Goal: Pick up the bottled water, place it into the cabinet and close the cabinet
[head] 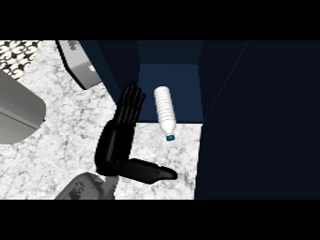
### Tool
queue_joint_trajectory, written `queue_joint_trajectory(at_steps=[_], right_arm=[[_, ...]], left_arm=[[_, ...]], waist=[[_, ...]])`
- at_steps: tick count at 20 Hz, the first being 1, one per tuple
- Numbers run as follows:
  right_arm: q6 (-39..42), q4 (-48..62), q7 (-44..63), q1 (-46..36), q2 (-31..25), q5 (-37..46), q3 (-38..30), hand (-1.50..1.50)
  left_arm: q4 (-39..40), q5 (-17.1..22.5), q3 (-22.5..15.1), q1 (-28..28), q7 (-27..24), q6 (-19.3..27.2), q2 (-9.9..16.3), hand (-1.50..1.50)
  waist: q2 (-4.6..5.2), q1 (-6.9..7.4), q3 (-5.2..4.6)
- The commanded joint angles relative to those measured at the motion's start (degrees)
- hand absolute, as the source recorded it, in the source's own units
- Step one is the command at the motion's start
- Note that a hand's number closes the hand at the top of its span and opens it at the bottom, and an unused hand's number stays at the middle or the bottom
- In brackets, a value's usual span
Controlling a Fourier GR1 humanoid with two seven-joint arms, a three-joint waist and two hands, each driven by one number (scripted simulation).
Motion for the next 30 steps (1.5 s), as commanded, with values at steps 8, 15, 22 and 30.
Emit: queue_joint_trajectory(at_steps=[8, 15, 22, 30], right_arm=[[-0.2, -13.8, 9.8, 1.3, -2.2, 7.3, 13.4, 1.5], [-2.4, -14.8, 13.9, -2.5, -0.8, 14.6, 25.1, 1.5], [-7.8, -13.3, 19.2, -9.5, 4.0, 23.0, 37.9, 1.5], [-12.8, -10.3, 28.2, -22.4, 10.7, 32.9, 49.4, 1.5]], left_arm=[[-14.1, 1.5, 3.6, 14.1, -1.4, -2.7, 10.1, -1.5], [-19.0, 3.1, 4.7, 20.5, -2.1, -4.4, 13.3, -1.5], [-21.0, 5.4, 8.6, 25.6, -4.4, -7.3, 16.3, -1.5], [-22.9, 7.3, 10.5, 30.0, -6.6, -11.1, 17.9, -1.5]], waist=[[0.06, -0.63, -0.1], [-0.33, -0.73, -0.27], [-0.43, -0.21, -0.42], [-0.37, 1.12, -0.56]])
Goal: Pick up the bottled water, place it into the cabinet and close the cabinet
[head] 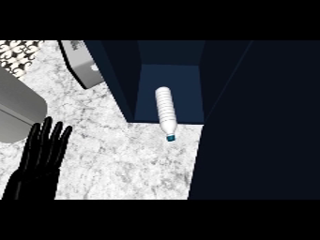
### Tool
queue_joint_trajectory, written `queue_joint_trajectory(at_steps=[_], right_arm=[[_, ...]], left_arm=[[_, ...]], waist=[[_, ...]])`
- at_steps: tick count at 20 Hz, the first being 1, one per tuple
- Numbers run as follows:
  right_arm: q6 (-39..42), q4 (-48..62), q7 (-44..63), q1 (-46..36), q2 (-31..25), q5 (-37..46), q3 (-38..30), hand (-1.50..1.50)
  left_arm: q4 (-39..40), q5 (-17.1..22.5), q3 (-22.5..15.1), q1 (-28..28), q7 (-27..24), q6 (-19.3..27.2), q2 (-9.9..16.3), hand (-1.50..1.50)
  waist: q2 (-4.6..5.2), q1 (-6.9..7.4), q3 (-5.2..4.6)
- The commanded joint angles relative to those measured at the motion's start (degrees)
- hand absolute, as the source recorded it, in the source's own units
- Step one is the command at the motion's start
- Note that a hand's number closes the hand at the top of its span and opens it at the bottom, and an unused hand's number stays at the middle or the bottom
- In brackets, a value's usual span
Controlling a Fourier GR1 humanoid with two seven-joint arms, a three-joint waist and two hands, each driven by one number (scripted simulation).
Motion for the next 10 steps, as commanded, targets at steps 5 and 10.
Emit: queue_joint_trajectory(at_steps=[5, 10], right_arm=[[-3.9, -3.0, 11.4, -12.2, 7.7, 10.0, 13.5, 1.5], [-8.3, 1.6, 14.9, -21.0, 9.0, 11.0, 15.7, 1.5]], left_arm=[[-2.3, 3.7, 4.6, 2.6, 0.0, -3.4, 3.0, -1.5], [-0.2, 4.0, 5.2, 3.8, -0.9, -5.5, 3.6, -1.5]], waist=[[0.08, 0.58, -0.11], [0.24, 0.13, -0.16]])
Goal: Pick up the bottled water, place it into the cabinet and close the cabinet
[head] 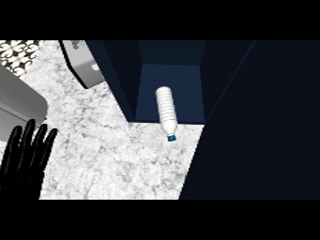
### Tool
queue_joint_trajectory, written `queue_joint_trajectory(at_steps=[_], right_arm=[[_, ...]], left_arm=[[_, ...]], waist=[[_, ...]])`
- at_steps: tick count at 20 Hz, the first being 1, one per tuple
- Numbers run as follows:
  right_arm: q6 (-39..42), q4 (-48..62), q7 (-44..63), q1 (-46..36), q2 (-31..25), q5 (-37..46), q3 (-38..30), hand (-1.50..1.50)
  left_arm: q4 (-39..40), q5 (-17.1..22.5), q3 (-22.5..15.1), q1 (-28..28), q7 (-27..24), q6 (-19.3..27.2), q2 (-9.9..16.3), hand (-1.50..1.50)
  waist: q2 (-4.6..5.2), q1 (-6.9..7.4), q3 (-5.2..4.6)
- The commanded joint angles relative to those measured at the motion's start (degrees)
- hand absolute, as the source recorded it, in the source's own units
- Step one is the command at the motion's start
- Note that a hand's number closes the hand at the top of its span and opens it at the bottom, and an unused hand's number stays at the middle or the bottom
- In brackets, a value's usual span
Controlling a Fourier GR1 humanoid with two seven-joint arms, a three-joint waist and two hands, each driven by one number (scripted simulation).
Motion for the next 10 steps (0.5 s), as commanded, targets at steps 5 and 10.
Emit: queue_joint_trajectory(at_steps=[5, 10], right_arm=[[-9.8, 4.8, 4.5, -12.6, 6.0, 7.2, 7.5, 1.5], [-9.9, 5.2, 6.4, -14.6, 5.9, 5.2, 7.4, 1.5]], left_arm=[[0.3, 1.8, 2.1, 2.1, -1.2, -4.3, 1.9, -1.5], [-1.4, 2.4, 2.8, 2.9, -0.9, -5.1, 2.9, -1.5]], waist=[[0.24, 0.89, -0.07], [0.29, 1.63, -0.07]])
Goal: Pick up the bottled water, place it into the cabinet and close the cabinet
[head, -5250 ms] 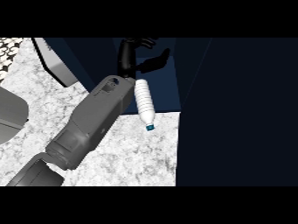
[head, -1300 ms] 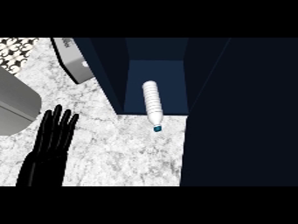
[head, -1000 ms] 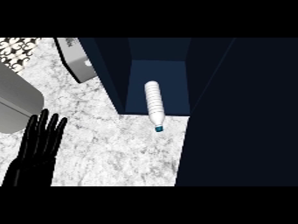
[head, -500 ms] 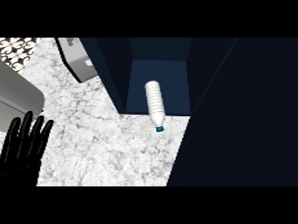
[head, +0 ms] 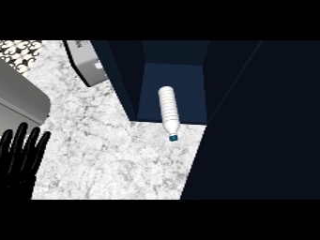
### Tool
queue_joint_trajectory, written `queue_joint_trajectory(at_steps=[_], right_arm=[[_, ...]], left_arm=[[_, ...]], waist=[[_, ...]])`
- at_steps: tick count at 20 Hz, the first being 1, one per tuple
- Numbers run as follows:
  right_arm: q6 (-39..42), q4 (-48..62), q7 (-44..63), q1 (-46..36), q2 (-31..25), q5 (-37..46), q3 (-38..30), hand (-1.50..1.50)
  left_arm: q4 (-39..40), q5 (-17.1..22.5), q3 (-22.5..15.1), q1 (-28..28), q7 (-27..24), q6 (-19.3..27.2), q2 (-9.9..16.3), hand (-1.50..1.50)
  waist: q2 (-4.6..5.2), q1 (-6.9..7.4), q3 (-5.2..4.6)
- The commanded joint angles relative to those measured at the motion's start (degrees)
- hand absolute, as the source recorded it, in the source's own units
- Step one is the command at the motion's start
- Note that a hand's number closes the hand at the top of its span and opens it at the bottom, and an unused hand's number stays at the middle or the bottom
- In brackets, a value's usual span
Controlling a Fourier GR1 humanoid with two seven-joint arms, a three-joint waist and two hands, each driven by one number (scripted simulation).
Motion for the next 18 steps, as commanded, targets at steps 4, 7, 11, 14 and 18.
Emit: queue_joint_trajectory(at_steps=[4, 7, 11, 14, 18], right_arm=[[-7.4, 6.2, 2.9, -7.1, 9.1, 3.3, 3.7, 1.5], [-7.0, 6.0, 3.0, -7.4, 9.1, 2.6, 3.2, 1.5], [-8.1, 6.5, 3.0, -6.2, 9.1, 0.3, 2.4, 1.5], [-8.1, 7.3, 2.6, -5.4, 9.1, -1.6, 2.2, 1.5], [-6.9, 9.7, 3.4, -5.7, 9.2, -6.4, 2.2, 1.5]], left_arm=[[-0.4, 1.5, 1.7, -0.1, -0.1, -2.2, 1.1, -1.5], [-0.1, 1.4, 1.5, 0.6, 0.1, -2.4, 1.3, -1.5], [-0.7, 2.0, 2.5, 0.6, -0.2, -3.4, 1.7, -1.5], [0.1, 2.2, 2.6, 0.8, -0.2, -3.7, 1.8, -1.5], [-0.9, 2.8, 2.7, 0.8, -0.2, -5.6, 2.5, -1.5]], waist=[[0.62, 1.32, -0.13], [0.67, 1.74, -0.15], [1.02, 2.14, -0.09], [1.52, 2.65, -0.12], [2.08, 4.28, -0.06]])
